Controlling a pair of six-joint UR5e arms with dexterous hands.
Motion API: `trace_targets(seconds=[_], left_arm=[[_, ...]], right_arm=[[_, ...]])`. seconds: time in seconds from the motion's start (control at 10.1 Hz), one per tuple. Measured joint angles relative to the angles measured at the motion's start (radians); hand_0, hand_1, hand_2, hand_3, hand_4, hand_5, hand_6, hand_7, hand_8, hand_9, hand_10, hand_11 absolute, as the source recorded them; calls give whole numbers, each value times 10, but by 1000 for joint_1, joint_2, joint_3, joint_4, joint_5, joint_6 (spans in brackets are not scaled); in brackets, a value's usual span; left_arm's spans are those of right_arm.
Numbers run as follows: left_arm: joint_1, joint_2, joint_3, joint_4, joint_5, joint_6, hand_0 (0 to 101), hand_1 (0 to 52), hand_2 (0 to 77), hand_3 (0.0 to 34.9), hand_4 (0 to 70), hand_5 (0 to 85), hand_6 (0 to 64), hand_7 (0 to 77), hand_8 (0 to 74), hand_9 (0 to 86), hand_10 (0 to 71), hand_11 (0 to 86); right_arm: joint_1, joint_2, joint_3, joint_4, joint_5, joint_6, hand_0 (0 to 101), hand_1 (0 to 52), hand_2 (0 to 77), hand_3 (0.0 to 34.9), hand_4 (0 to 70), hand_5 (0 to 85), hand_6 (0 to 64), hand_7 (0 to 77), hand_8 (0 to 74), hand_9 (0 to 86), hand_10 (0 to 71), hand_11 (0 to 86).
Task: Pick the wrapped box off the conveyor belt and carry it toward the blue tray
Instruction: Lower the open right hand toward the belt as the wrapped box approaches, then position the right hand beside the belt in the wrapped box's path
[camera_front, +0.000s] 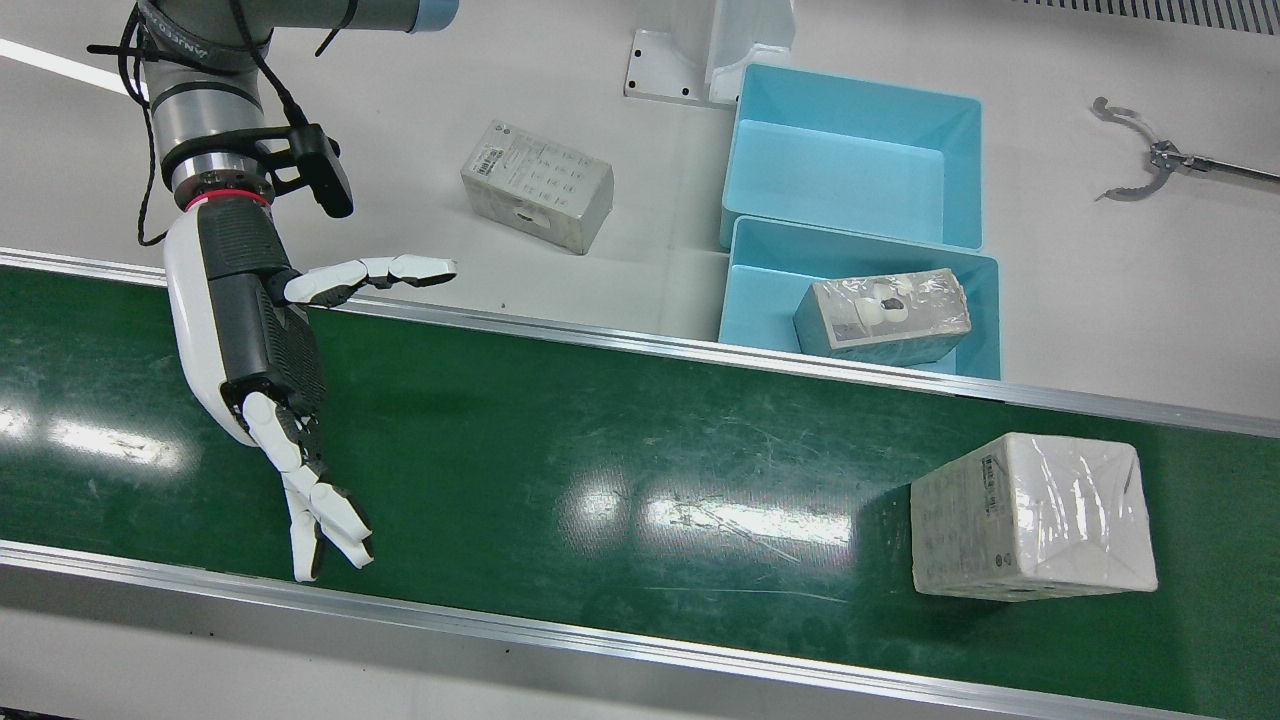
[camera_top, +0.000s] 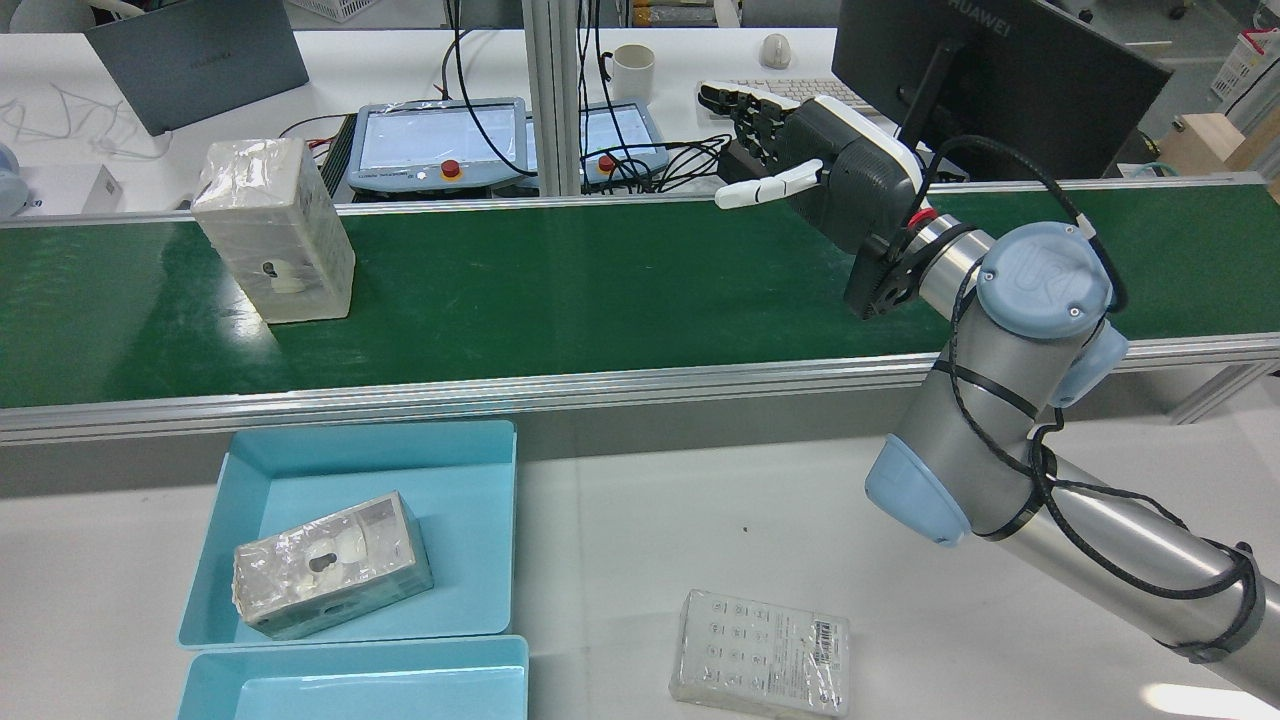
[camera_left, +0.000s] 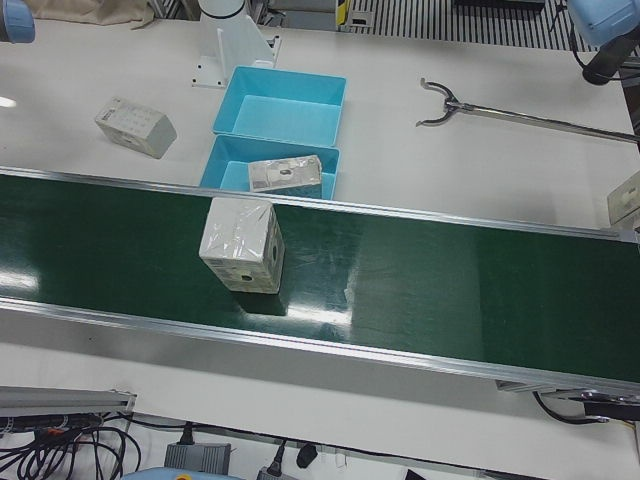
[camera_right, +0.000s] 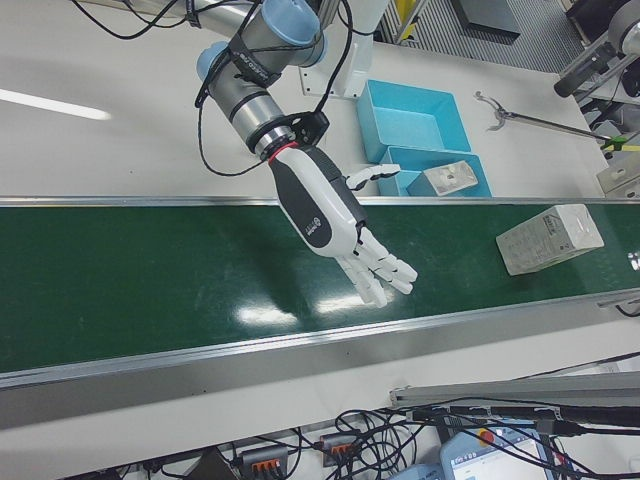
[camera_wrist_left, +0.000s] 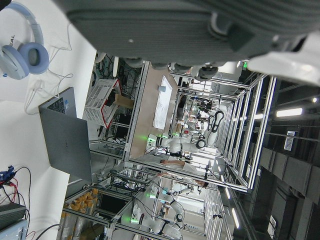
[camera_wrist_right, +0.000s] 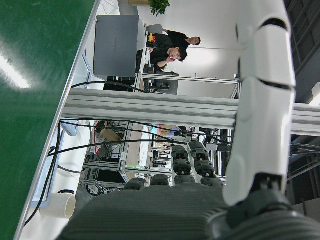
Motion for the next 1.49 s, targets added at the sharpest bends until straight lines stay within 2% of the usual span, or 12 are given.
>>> trace_targets(seconds=[1.19,1.49], left_arm=[[0,0,0,0,0,0,0,0,5,0,0,11,0,0,0,0,0,0],[0,0,0,0,0,0,0,0,11,0,0,11,0,0,0,0,0,0]], right_arm=[[-10,6,-26,3,5,1,470,131,136,3,98,104,5,65,0,16,0,16],[-12,7,-41,22,5,1,469,131,136,3,98,104,11,65,0,16,0,16]])
